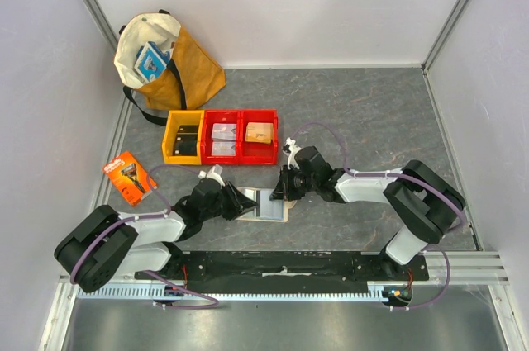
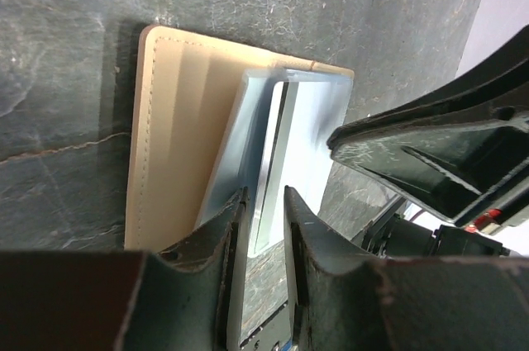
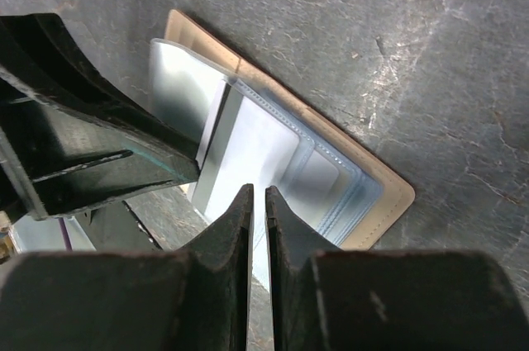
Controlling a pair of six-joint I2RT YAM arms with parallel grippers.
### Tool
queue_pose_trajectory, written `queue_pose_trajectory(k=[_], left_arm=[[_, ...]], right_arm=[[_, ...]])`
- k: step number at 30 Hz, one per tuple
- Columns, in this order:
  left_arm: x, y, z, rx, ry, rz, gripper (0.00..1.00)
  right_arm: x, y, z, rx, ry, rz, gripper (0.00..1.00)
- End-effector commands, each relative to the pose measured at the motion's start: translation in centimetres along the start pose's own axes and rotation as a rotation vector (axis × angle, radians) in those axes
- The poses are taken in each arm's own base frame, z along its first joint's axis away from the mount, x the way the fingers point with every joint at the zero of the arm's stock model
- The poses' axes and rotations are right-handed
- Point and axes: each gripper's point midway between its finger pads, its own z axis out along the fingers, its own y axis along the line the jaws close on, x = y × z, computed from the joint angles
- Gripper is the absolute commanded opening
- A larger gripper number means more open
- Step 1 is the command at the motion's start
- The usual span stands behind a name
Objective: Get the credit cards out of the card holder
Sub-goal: Remove the credit card from the card holder.
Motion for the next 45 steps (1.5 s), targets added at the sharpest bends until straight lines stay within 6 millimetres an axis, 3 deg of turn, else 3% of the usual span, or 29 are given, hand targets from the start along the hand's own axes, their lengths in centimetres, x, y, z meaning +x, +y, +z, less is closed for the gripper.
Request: queue_pose_trajectory(k=[1, 12, 24, 37, 45], left_arm=[[-1.2, -1.7, 0.1, 0.046, -0.033, 0.046, 0.3], [-2.1, -1.5, 0.1, 0.042, -0.036, 0.049, 0.27], [-2.9, -2.0, 1.2, 0.062, 0.014, 0.064, 0.23], [-3.3, 0.5, 2.0, -0.024, 0.024, 0.037, 0.25], [-3.2, 0.5, 2.3, -0.019, 0.034, 0.043, 0.24]], right_arm=[[-0.9, 0.4, 0.7, -0.018, -0.013, 0.002, 0.16], [1.2, -2.0, 0.9, 0.057, 0.043, 0.021, 0.13], [1.7, -2.4, 1.0, 0.067, 0.067, 0.012, 0.13], [1.8, -2.5, 0.8, 0.075, 0.071, 0.002, 0.13], [1.8, -2.6, 0.8, 0.076, 0.07, -0.003, 0.13]])
